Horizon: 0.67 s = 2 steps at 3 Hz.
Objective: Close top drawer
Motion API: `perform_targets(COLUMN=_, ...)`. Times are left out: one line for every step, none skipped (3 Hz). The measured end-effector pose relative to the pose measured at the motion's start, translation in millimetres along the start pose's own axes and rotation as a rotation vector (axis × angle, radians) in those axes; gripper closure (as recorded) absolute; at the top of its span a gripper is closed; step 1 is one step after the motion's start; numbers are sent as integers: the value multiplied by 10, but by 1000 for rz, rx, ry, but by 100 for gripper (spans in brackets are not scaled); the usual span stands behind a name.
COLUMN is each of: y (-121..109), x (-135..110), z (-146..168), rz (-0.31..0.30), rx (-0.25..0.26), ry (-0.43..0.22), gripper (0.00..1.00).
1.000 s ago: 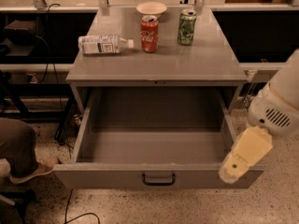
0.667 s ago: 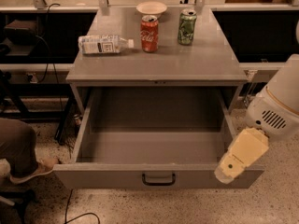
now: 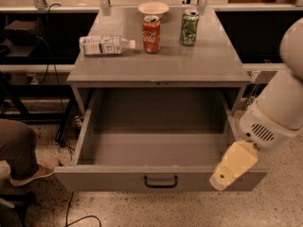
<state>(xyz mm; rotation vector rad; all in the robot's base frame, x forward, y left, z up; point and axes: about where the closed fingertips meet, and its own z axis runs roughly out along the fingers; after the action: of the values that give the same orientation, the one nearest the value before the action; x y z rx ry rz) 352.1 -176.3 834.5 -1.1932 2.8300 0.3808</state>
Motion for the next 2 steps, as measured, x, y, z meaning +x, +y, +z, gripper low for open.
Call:
perform_targets(y=15, x=55, z=547, rz=52, rx=-16, ry=45, gripper=41)
perform_targets(y=28, x=123, z=1022, rz=73, rx=-46, ry=81, gripper=65)
